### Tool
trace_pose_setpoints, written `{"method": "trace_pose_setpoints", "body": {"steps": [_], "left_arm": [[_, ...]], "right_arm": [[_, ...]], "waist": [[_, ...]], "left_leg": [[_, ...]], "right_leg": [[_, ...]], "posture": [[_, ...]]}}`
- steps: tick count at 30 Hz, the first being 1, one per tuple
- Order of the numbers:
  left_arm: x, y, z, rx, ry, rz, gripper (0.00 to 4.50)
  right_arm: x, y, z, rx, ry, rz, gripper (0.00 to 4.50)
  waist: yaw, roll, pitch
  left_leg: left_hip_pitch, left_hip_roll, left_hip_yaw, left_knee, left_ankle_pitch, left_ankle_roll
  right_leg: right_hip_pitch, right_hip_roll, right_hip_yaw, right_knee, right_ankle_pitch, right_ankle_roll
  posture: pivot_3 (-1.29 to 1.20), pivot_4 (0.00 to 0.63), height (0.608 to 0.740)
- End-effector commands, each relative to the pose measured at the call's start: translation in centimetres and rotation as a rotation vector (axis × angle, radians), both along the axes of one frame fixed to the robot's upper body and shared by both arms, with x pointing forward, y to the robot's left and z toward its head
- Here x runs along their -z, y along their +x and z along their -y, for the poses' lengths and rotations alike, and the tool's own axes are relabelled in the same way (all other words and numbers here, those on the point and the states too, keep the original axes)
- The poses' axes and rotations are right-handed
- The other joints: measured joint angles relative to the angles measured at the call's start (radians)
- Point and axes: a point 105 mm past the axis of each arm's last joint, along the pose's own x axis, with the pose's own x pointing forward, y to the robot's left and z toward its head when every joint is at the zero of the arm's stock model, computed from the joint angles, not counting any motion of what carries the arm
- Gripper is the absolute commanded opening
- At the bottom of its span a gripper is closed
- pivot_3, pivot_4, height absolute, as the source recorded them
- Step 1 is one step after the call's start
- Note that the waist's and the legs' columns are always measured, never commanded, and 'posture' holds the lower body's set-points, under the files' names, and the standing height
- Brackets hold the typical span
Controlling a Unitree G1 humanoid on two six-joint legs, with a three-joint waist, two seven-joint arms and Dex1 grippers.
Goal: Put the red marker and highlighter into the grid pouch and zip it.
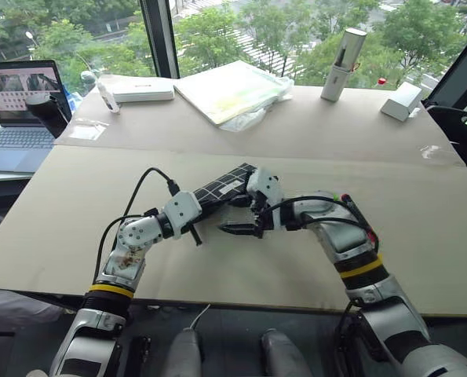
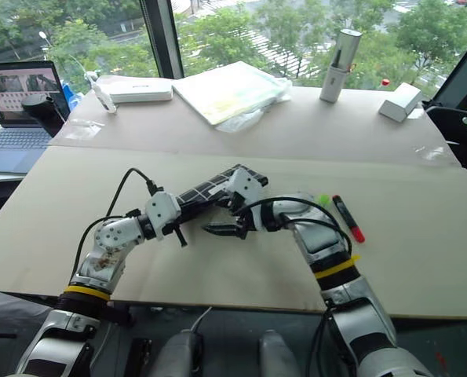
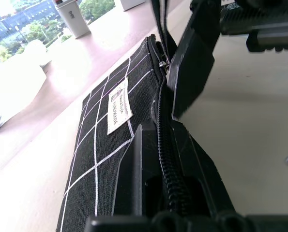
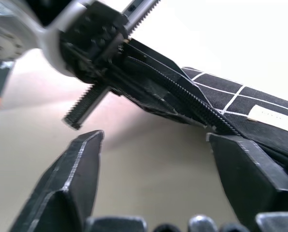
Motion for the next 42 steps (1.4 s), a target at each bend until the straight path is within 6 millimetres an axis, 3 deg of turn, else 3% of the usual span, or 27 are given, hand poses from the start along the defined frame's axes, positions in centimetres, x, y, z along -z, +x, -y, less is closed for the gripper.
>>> {"method": "trace_pose_setpoints", "body": {"steps": [1,6,12,14,23,30,42], "left_arm": [[-1.6,0.0,0.3,0.009,-0.038,0.047,0.0],[-2.7,0.4,0.0,-0.024,-0.131,0.039,0.0],[-3.1,0.7,-0.2,-0.039,-0.183,0.023,0.0],[-3.1,0.6,-0.2,-0.037,-0.184,0.02,0.0],[-3.3,-0.4,0.3,0.029,-0.231,-0.004,0.0],[-2.8,-1.0,1.0,0.082,-0.213,-0.024,0.0],[-3.1,-0.8,1.1,0.096,-0.205,-0.019,0.0]], "right_arm": [[-2.9,-3.2,3.2,-0.109,0.074,-0.002,4.47],[-5.6,-2.8,7.9,0.034,0.082,0.1,4.47],[-7.3,1.5,15.0,0.427,0.001,0.285,4.47],[-7.0,2.0,16.8,0.499,-0.044,0.3,4.47],[-3.0,-0.3,24.9,0.845,-0.171,0.156,4.47],[-0.5,-1.6,25.8,0.957,-0.134,0.064,4.47],[1.6,0.7,25.8,1.022,-0.104,0.015,4.47]], "waist": [[0.003,0.0,0.0],[-0.007,0.0,0.0],[-0.007,0.0,0.0],[-0.007,0.0,0.0],[0.006,0.0,0.0],[-0.001,0.0,0.0],[-0.007,0.0,0.0]], "left_leg": [[0.0,0.0,0.0,0.0,0.0,0.0],[0.0,0.0,-0.002,0.0,0.0,0.0],[0.0,0.0,-0.003,0.0,0.0,0.0],[0.0,-0.001,-0.003,0.0,0.0,0.0],[-0.001,-0.001,-0.004,0.0,0.0,0.0],[0.0,-0.001,-0.005,0.0,0.0,0.0],[0.0,-0.001,-0.005,0.0,0.0,0.0]], "right_leg": [[0.0,0.0,0.0,0.0,0.0,0.0],[0.0,0.0,-0.001,0.0,0.0,0.0],[0.001,0.0,-0.001,0.0,0.0,0.0],[0.001,0.0,-0.001,0.0,0.0,0.0],[0.001,-0.001,-0.001,-0.003,0.0,0.0],[0.002,0.0,-0.001,-0.002,0.0,0.0],[0.003,0.0,-0.002,-0.002,0.0,0.0]], "posture": [[0.0,0.15,0.74],[0.0,0.15,0.74],[0.0,0.15,0.74],[0.0,0.15,0.74],[0.0,0.15,0.74],[0.0,0.15,0.74],[0.0,0.15,0.74]]}}
